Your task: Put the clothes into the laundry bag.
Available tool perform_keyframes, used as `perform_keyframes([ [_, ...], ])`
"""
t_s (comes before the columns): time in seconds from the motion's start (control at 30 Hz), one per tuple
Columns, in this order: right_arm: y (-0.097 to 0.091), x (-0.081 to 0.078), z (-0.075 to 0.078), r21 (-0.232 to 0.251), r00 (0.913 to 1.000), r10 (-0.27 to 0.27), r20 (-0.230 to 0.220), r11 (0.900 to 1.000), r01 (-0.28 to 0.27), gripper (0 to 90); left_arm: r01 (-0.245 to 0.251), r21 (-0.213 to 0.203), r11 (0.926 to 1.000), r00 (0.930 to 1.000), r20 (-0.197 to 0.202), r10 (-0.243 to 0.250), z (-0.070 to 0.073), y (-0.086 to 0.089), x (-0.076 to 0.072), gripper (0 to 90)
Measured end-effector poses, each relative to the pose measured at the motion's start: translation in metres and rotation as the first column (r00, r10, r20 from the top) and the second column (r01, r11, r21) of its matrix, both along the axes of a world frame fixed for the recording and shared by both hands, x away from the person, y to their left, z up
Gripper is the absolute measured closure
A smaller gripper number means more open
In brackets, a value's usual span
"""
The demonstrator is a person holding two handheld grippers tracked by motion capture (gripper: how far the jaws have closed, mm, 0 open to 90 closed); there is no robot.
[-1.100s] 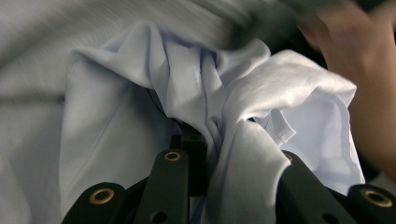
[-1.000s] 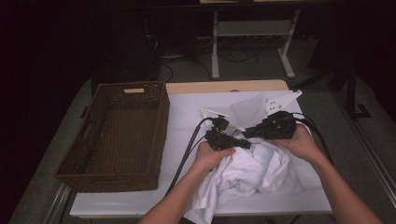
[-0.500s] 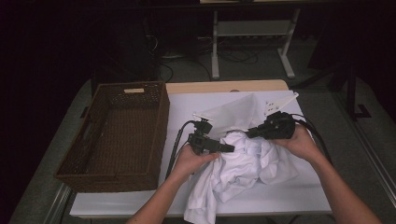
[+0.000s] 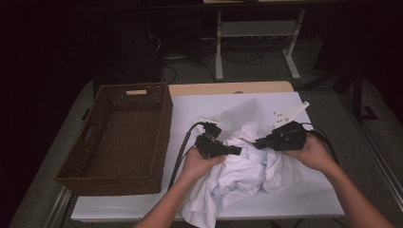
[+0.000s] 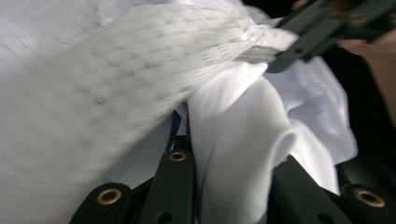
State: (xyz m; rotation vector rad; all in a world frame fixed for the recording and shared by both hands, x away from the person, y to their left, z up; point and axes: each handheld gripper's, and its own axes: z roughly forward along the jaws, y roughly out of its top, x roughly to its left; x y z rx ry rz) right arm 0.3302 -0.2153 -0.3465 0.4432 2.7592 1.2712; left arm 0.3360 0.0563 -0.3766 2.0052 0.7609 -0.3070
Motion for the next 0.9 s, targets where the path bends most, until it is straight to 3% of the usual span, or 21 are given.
perform_keyframes([
  [0.1, 0.003, -0.017, 0.006, 0.01, 0.9993, 0.037, 0.003, 0.9992, -0.038, 88.4, 0.039, 0.001, 0.9992, 0.9992, 0.003, -0.039, 0.012, 0.012, -0.001, 80.0],
  [0.13, 0.006, -0.021, 0.007, 0.005, 0.9987, 0.052, 0.005, 0.9987, -0.052, 88.4, 0.032, 0.007, 0.9995, 0.9995, 0.008, -0.032, 0.012, 0.014, 0.0, 79.9],
  [0.27, 0.023, -0.031, 0.005, -0.003, 0.9942, 0.108, -0.004, 0.9942, -0.108, 88.5, -0.015, 0.02, 0.9997, 0.9998, -0.01, 0.015, -0.004, 0.006, 0.016, 79.5],
  [0.3, 0.026, -0.03, 0.004, 0.002, 0.9933, 0.115, -0.008, 0.9933, -0.115, 88.5, -0.047, 0.011, 0.9988, 0.9981, -0.039, 0.047, -0.016, 0.0, 0.023, 79.6],
  [0.37, 0.034, -0.025, 0.0, -0.012, 0.993, 0.118, -0.008, 0.993, -0.118, 88.5, -0.109, 0.014, 0.9939, 0.9901, -0.087, 0.11, -0.037, -0.01, 0.031, 80.2],
  [0.4, 0.037, -0.021, -0.002, -0.024, 0.9936, 0.112, -0.011, 0.9934, -0.112, 88.5, -0.143, 0.042, 0.9888, 0.9842, -0.1, 0.146, -0.048, -0.017, 0.034, 80.3],
  [0.43, 0.038, -0.016, -0.005, -0.031, 0.9946, 0.102, -0.018, 0.9943, -0.102, 88.5, -0.174, 0.037, 0.9841, 0.9746, -0.137, 0.177, -0.058, -0.021, 0.037, 80.2],
  [0.47, 0.037, -0.009, -0.008, -0.037, 0.996, 0.085, -0.028, 0.9956, -0.086, 88.4, -0.192, 0.03, 0.9809, 0.9706, -0.141, 0.195, -0.058, -0.021, 0.038, 79.8],
  [0.5, 0.035, -0.005, -0.009, -0.037, 0.997, 0.072, -0.028, 0.9966, -0.073, 88.4, -0.193, 0.036, 0.9806, 0.9726, -0.125, 0.196, -0.056, -0.021, 0.037, 78.9],
  [0.53, 0.033, -0.003, -0.009, -0.034, 0.9977, 0.064, -0.025, 0.9974, -0.064, 88.4, -0.178, 0.053, 0.9827, 0.9791, -0.091, 0.182, -0.05, -0.02, 0.034, 77.1],
  [0.57, 0.03, 0.001, -0.008, -0.033, 0.9987, 0.046, -0.023, 0.9983, -0.047, 88.4, -0.164, 0.072, 0.9838, 0.9834, -0.067, 0.169, -0.044, -0.018, 0.032, 70.9],
  [0.63, 0.024, 0.005, -0.006, -0.025, 0.9996, 0.027, -0.013, 0.9993, -0.027, 88.4, -0.131, 0.091, 0.9872, 0.9886, -0.063, 0.137, -0.029, -0.011, 0.028, 50.9],
  [0.73, 0.017, 0.01, -0.003, -0.004, 1.0, -0.001, -0.004, 1.0, 0.001, 88.4, -0.095, 0.13, 0.9869, 0.9951, -0.013, 0.098, -0.007, 0.005, 0.024, 39.1],
  [0.8, 0.014, 0.013, -0.001, 0.005, 0.9999, -0.017, 0.002, 0.9998, 0.017, 88.4, -0.082, 0.136, 0.9873, 0.9964, -0.011, 0.084, 0.002, 0.019, 0.028, 33.5],
  [0.83, 0.013, 0.014, 0.0, 0.008, 0.9998, -0.02, 0.006, 0.9998, 0.02, 88.3, -0.098, 0.143, 0.9849, 0.9948, -0.014, 0.101, 0.001, 0.023, 0.031, 32.5],
  [0.9, 0.014, 0.018, 0.0, 0.008, 0.9995, -0.03, -0.001, 0.9995, 0.03, 88.2, -0.105, 0.124, 0.9867, 0.9901, -0.08, 0.115, -0.009, 0.024, 0.042, 26.3],
])
